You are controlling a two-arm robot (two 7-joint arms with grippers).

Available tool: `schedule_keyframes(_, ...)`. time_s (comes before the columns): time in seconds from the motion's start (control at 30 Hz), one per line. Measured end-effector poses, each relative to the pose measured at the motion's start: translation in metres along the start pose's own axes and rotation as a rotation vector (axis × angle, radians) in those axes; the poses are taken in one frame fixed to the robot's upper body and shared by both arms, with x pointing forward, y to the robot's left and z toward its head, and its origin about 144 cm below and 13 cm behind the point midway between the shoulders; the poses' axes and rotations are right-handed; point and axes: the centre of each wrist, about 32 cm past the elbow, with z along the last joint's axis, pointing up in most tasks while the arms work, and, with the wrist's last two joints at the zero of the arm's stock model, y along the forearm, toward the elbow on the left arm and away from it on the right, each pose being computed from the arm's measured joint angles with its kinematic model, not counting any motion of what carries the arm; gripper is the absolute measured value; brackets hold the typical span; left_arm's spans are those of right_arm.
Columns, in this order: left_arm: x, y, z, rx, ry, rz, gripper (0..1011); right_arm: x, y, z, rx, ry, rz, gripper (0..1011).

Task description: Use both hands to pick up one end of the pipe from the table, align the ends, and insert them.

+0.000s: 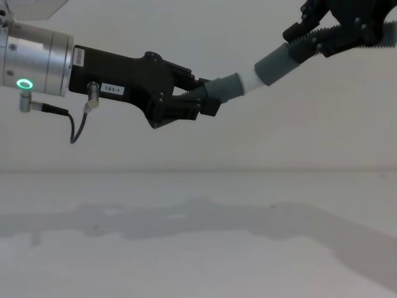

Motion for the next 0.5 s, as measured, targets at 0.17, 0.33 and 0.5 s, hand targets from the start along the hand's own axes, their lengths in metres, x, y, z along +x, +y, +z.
schedule_keyframes(0.17,0.0000,0.0001,0.0000,0.000,0.000,0.000,335,0.0003,0.0016,-0.0023,0.004,0.006,0.001,213)
schedule_keyframes(0.33,0.0000,0.0000,0.0000,0.000,0.000,0.000,336,0.0009,0.0024,-0.0052,0.011,0.017,-0.003,213)
schedule_keyframes(0.5,0.0000,0.0001,0.0000,0.000,0.000,0.000,336,0.0009,0.0024,-0.0090,0.029,0.035,-0.011,213)
